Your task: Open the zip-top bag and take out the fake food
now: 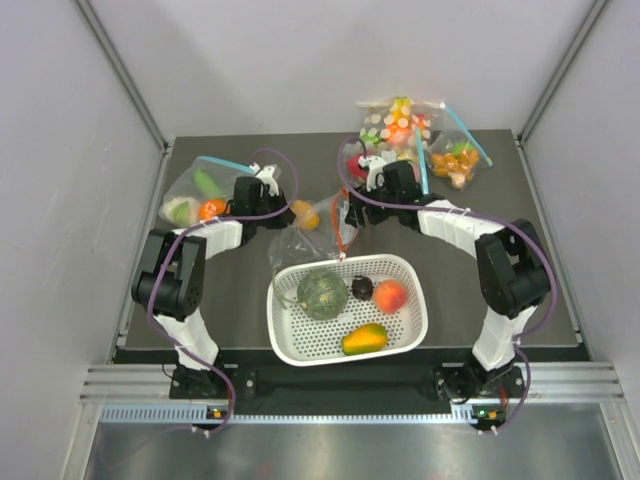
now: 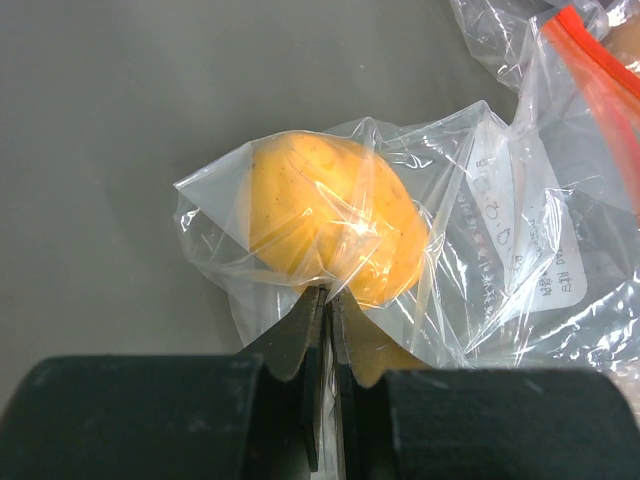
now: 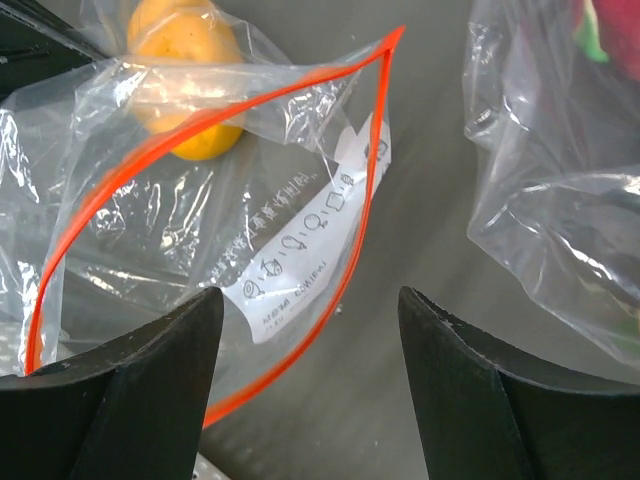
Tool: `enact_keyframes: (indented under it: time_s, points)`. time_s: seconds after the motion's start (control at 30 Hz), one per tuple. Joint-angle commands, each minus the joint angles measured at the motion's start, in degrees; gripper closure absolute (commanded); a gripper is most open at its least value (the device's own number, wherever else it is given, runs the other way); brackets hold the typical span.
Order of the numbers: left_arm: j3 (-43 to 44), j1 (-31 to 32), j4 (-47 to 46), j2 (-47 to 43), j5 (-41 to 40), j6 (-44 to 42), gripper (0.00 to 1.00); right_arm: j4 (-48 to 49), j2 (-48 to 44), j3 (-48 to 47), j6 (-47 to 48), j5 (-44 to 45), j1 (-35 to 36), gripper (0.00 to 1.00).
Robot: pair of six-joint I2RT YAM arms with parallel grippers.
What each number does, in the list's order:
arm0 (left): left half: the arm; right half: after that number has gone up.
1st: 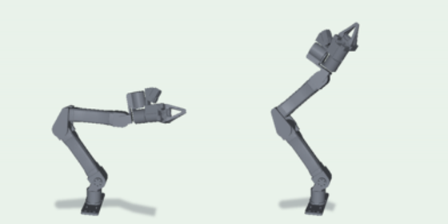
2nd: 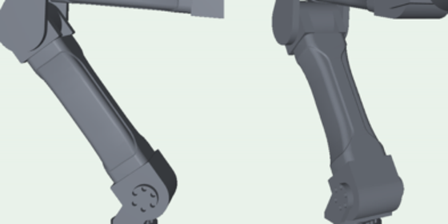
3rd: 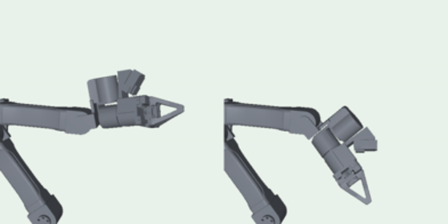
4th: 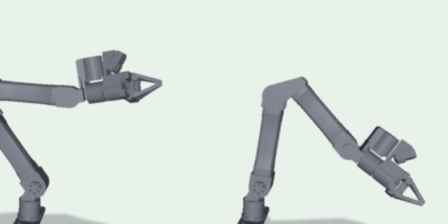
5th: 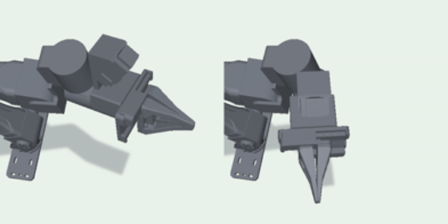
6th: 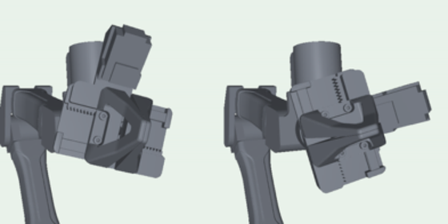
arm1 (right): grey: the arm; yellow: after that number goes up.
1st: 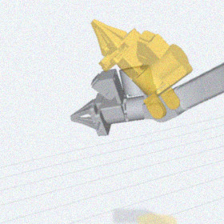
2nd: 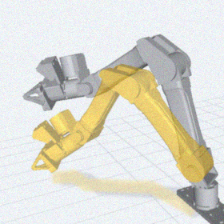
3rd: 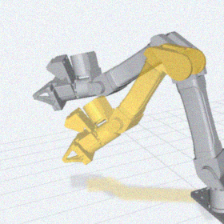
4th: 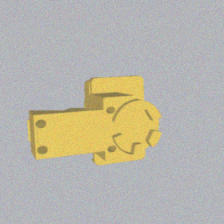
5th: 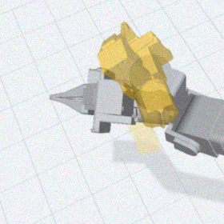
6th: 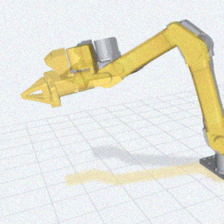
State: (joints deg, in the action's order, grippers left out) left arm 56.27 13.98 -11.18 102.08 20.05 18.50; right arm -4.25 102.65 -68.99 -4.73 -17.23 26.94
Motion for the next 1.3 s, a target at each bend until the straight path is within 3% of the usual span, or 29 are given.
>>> enact_keyframes:
  time_s: [0.0,0.23,0.5,0.8,1.07,1.27]
  points:
    - [1.7,0.3,1.6,1.0,1.0,-1.1,0.90,6.6,0.1,-3.2,-0.6,-2.5,0.6,0.30]
    - [2.0,0.3,1.4,1.5,1.5,-0.8,0.91,6.3,-0.3,-2.7,0.7,1.1,2.9,0.30]
    - [2.4,1.1,0.1,2.2,3.1,0.6,0.91,6.8,3.2,-4.3,0.8,-1.0,4.3,0.38]
    - [4.4,2.0,-1.6,5.9,5.7,2.3,0.92,6.4,9.1,-7.4,-0.3,-3.7,5.3,0.38]
    - [5.2,2.0,-1.7,7.3,6.2,2.3,0.92,6.5,8.7,-6.1,-0.8,-3.8,6.6,0.38]
    - [4.8,2.0,0.6,5.5,4.7,0.7,0.92,6.9,0.8,-1.2,-0.8,-0.4,7.2,0.35]
